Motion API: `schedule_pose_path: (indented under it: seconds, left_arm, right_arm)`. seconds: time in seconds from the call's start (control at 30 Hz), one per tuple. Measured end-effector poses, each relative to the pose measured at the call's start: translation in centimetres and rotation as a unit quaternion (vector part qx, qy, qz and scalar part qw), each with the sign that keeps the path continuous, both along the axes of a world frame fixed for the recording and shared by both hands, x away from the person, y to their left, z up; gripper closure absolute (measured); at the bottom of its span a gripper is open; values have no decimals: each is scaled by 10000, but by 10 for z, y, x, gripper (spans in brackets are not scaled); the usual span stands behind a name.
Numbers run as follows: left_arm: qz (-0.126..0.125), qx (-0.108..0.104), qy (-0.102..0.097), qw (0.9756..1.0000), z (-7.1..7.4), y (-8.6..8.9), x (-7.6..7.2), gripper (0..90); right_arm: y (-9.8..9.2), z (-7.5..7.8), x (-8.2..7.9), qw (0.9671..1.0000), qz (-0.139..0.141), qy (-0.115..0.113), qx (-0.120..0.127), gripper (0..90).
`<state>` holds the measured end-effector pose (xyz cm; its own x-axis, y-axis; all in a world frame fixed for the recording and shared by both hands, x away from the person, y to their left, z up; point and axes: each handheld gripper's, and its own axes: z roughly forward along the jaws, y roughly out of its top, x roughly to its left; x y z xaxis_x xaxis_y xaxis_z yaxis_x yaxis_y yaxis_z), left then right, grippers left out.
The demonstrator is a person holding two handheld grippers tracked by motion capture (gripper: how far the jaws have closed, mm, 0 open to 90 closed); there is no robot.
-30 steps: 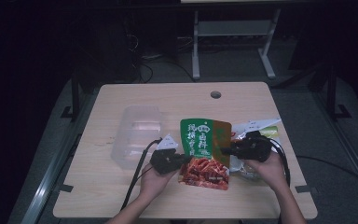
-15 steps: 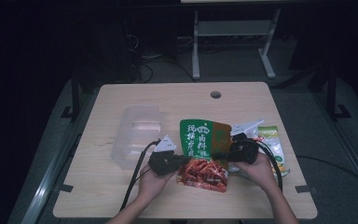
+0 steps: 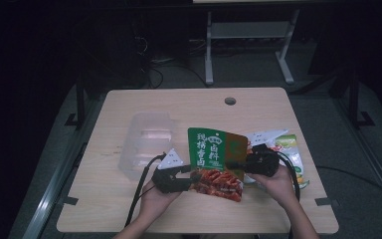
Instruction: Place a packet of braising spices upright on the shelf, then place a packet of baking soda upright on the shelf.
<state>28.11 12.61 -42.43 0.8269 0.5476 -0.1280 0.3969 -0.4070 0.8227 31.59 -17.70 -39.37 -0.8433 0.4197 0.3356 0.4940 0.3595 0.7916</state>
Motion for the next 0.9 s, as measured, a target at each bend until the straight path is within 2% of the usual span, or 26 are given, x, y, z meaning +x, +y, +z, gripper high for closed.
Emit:
schedule_pose_path:
  seconds: [0.1, 0.23, 0.43, 0.5, 0.53, 0.67, 0.8, 0.9]
  left_arm:
    - [-37, 47, 14, 10000, -1, 3, -3, 493]
    - [-34, -24, 51, 10000, -2, 8, -5, 470]
    - [31, -39, 87, 9999, -4, 15, -11, 401]
    - [-33, -32, 99, 9999, -3, 15, -14, 388]
    - [-82, 40, 64, 9999, -2, 15, -15, 382]
    - [-133, -67, 62, 9999, -3, 17, -20, 370]
    - [-171, -73, 17, 9998, -3, 17, -21, 360]
    - [-157, -66, -101, 9998, 0, 19, -23, 354]
  right_arm:
    - [0, 7, -3, 9999, -53, -164, -10, 898]
    - [2, 14, -4, 9995, -110, -291, -82, 899]
    - [9, 23, 2, 9985, -237, -481, -114, 899]
    - [14, 31, 5, 9979, -263, -581, -125, 899]
    - [16, 35, 6, 9978, -259, -606, -105, 899]
    - [22, 49, 10, 9971, -216, -732, -59, 899]
    - [27, 59, 12, 9964, -205, -815, -70, 899]
    - [31, 68, 16, 9962, -190, -847, -113, 899]
